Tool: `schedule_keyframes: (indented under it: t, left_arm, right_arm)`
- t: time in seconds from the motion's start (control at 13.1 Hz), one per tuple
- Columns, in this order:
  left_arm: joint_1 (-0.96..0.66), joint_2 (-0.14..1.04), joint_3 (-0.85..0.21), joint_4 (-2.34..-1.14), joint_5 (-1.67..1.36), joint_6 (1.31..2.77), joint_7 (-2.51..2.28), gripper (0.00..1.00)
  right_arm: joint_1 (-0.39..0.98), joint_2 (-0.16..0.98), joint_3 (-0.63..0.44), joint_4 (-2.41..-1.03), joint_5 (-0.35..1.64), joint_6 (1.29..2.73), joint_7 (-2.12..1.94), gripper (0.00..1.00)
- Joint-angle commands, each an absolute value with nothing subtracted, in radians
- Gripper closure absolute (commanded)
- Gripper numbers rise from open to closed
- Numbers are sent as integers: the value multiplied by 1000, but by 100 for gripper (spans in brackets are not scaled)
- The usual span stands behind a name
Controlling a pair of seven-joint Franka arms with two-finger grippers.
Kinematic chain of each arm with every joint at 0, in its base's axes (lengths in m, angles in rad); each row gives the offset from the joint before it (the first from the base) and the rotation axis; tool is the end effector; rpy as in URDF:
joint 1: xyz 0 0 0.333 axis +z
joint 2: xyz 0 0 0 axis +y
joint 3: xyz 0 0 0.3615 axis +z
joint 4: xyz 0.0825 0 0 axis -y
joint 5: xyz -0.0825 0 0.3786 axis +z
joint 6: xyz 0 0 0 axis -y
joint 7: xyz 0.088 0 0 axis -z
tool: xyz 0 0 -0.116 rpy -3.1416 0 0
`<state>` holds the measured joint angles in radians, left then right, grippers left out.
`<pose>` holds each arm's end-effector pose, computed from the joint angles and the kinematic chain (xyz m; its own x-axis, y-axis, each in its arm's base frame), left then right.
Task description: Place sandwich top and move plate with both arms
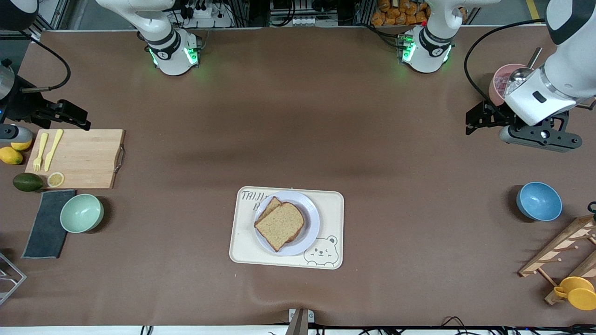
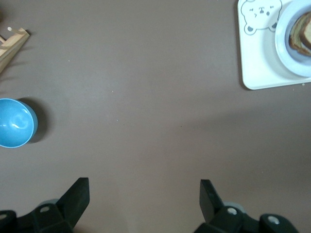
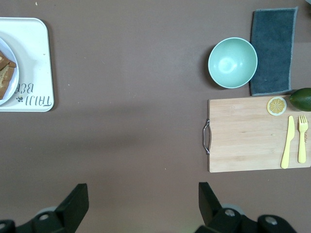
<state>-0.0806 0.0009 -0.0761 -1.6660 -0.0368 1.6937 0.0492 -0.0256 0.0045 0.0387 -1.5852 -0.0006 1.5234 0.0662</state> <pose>0.5512 -0.0910 0.6267 0.9794 -0.1999 0.0285 -0.2009 -0.9790 0.0353 0.5443 0.0070 0.6479 0.9964 -0.0531 -0.0661 -0.0529 -0.9986 0.0048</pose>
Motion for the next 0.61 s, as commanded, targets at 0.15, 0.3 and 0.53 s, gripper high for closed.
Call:
schedule_keyframes:
  t: [0.15, 0.3, 0.53]
  left_arm:
    - [-60, 8, -91, -1618, -31, 1672, -63, 0]
    - [-64, 5, -91, -1621, -31, 1671, -107, 0]
    - [-58, 2, -91, -1623, -31, 1669, -118, 0]
  right_arm:
    - [-21, -3, 31, -1588, 17, 1517, 52, 0]
    - [-23, -2, 31, -1588, 17, 1517, 52, 0]
    - [-21, -2, 31, -1586, 17, 1519, 52, 0]
